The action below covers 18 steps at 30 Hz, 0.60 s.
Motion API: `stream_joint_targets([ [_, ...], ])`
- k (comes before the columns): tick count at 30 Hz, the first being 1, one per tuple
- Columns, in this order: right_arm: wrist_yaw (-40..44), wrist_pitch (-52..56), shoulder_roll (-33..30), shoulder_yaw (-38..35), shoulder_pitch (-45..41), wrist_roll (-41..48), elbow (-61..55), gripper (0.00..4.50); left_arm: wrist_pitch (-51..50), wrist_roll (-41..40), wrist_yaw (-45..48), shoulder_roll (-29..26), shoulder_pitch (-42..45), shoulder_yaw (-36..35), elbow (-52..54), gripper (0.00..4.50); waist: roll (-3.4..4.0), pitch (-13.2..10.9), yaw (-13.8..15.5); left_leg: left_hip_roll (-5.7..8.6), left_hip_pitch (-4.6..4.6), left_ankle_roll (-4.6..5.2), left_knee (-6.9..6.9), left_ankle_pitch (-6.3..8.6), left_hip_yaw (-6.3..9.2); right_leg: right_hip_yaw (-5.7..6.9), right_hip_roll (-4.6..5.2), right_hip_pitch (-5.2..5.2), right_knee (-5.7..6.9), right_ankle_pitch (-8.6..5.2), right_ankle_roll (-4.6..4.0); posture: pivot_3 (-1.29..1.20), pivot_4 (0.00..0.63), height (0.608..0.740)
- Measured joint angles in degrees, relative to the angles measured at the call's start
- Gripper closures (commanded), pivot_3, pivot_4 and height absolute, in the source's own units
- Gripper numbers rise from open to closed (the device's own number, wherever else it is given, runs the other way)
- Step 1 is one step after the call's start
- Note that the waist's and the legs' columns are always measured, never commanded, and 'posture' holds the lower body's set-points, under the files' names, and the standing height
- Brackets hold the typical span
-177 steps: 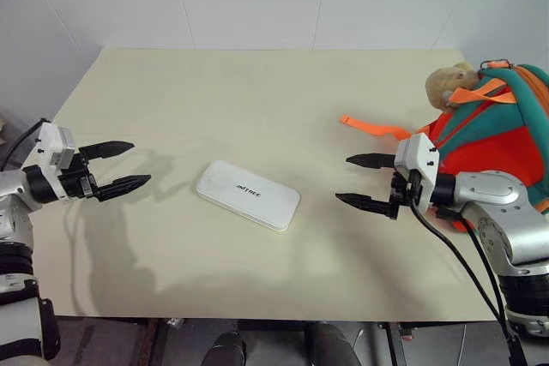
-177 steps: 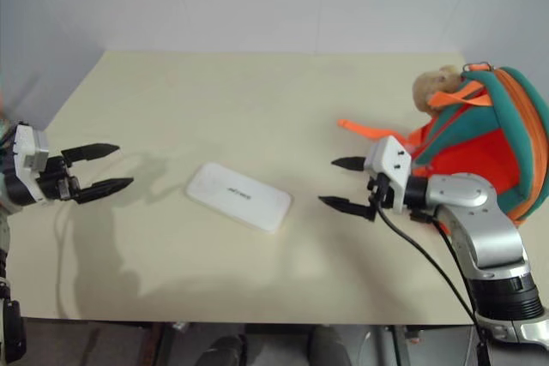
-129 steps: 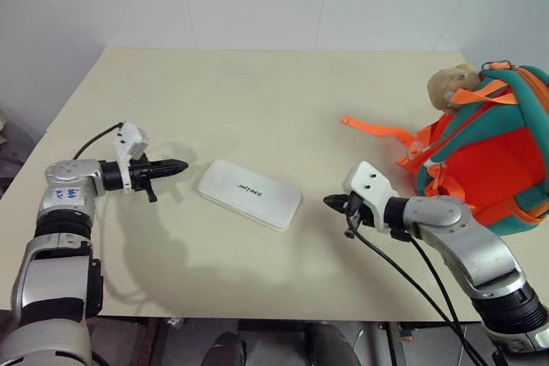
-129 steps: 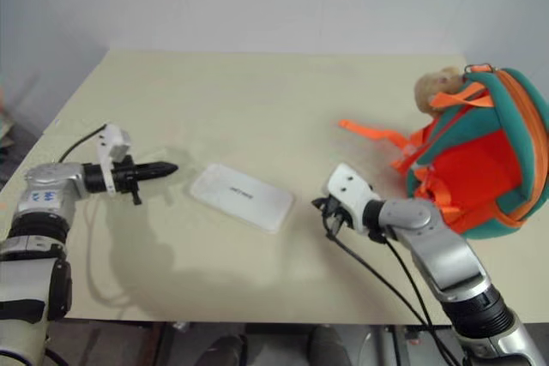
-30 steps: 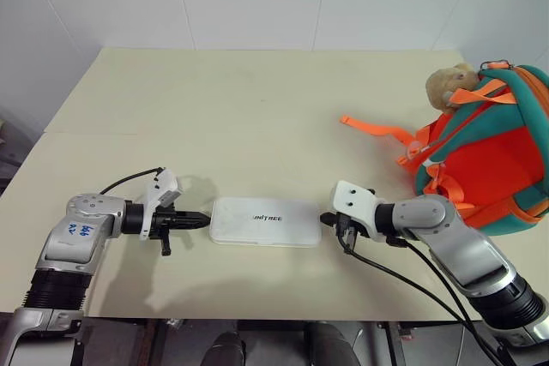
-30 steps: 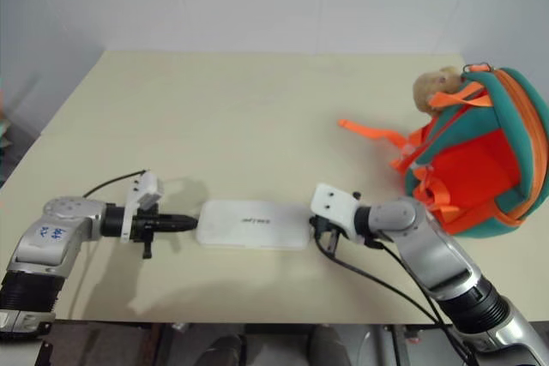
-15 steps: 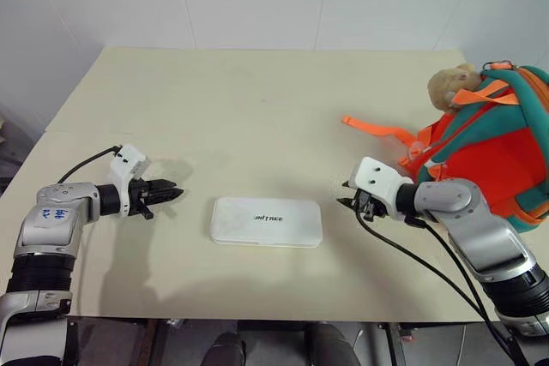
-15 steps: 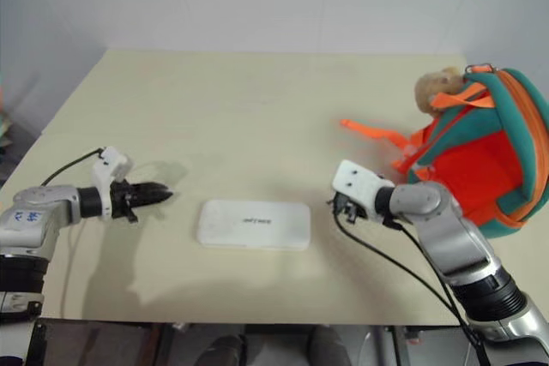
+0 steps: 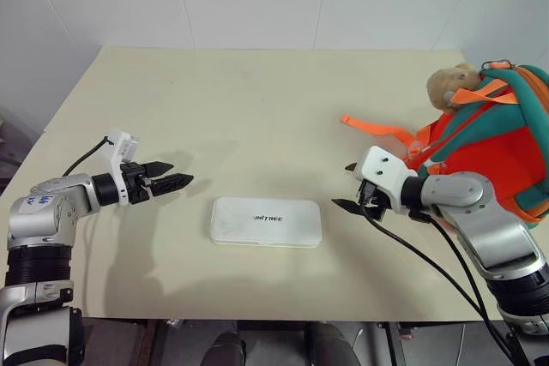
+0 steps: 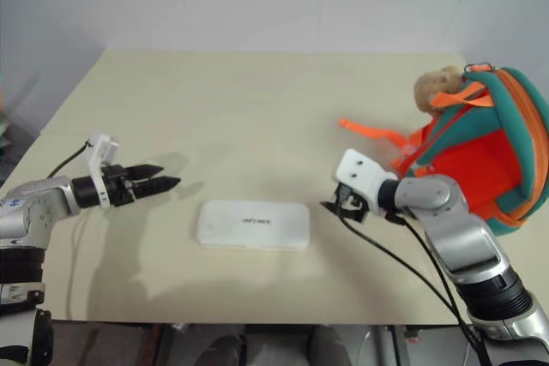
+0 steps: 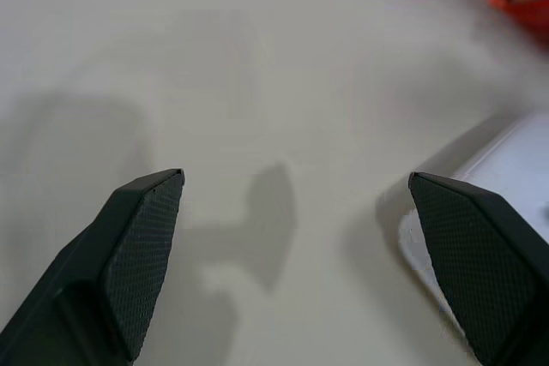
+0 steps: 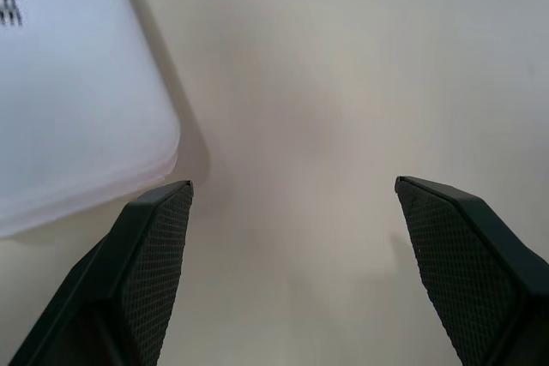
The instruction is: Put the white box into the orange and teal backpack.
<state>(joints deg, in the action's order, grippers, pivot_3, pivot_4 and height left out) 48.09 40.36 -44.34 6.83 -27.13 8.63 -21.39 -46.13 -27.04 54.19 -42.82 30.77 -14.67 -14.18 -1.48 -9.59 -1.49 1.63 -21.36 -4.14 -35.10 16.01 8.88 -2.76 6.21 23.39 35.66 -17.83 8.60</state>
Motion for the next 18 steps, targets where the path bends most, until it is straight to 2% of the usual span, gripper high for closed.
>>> stream_joint_targets([
  [6,-1.40,-1.14,0.06,-0.40,5.44,-0.24,-0.98,0.00,-2.54,-5.15,-1.08,1.90,-0.31,-5.42,-0.61,0.03,-0.01,0.00,0.02,0.03,0.00,-0.01,-0.02,0.00,-0.01,0.00,0.02,0.00,0.00,0.00,0.01,0.00,0.150,0.740],
  [13,-4.06,-4.77,-0.54,3.03,5.51,-6.46,-0.35,0.00,-6.15,-7.02,-0.41,1.93,-2.75,-5.04,-1.47,0.03,-0.01,0.00,-0.05,0.04,0.06,-0.01,-0.03,0.00,-0.12,-0.12,0.01,0.01,0.05,0.02,0.03,0.00,0.150,0.740],
  [18,-4.21,5.14,4.05,-2.32,4.05,1.20,-3.14,0.00,-6.18,-7.02,-0.45,1.93,-4.42,-4.35,-1.24,0.03,-0.02,0.00,-0.01,0.04,0.04,-0.02,-0.02,0.00,-0.11,-0.14,0.03,0.02,0.00,0.03,0.04,0.00,0.150,0.740],
])
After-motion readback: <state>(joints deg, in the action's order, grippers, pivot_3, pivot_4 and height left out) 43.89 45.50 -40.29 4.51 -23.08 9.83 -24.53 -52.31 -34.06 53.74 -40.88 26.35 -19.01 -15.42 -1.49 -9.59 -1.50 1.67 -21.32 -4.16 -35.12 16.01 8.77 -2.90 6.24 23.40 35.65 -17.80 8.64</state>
